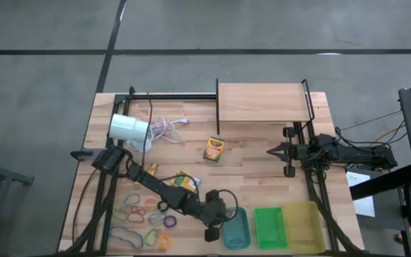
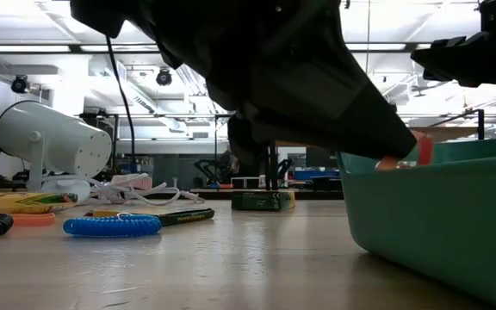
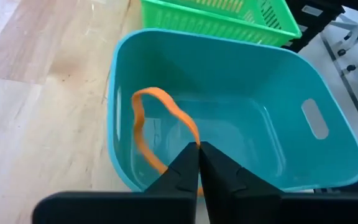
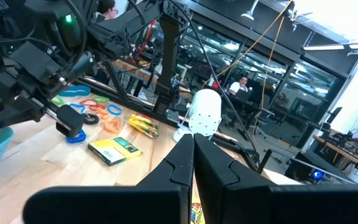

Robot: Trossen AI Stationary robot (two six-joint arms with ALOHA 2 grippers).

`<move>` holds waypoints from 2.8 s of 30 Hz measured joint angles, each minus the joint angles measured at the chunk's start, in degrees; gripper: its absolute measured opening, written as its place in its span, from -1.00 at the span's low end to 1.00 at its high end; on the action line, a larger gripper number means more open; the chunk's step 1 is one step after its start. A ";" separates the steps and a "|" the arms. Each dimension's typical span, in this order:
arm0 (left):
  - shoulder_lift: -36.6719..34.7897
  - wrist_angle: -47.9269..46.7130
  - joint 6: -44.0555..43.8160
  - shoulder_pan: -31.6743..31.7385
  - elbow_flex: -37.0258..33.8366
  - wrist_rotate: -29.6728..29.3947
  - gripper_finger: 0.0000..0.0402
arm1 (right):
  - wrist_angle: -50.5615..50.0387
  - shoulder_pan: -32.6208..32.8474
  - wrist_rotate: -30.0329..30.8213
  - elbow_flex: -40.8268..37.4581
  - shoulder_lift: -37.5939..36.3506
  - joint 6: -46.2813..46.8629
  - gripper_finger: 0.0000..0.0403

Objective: Pick & Place Office Desk Supplies
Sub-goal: Put the orange rubber band into the blue bin

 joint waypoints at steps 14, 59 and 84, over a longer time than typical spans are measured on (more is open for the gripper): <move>0.00 2.04 0.23 -0.02 0.02 0.17 -0.45 | 0.00 0.01 0.00 -0.01 -0.02 0.00 -0.96; -9.23 -17.57 -5.26 -1.11 2.62 -0.19 -0.33 | 0.00 0.01 -0.02 0.00 0.00 0.00 -0.96; -15.21 -69.39 -73.13 -6.09 0.15 -6.89 -0.34 | -0.09 0.00 -0.02 -0.01 -0.02 0.01 -0.96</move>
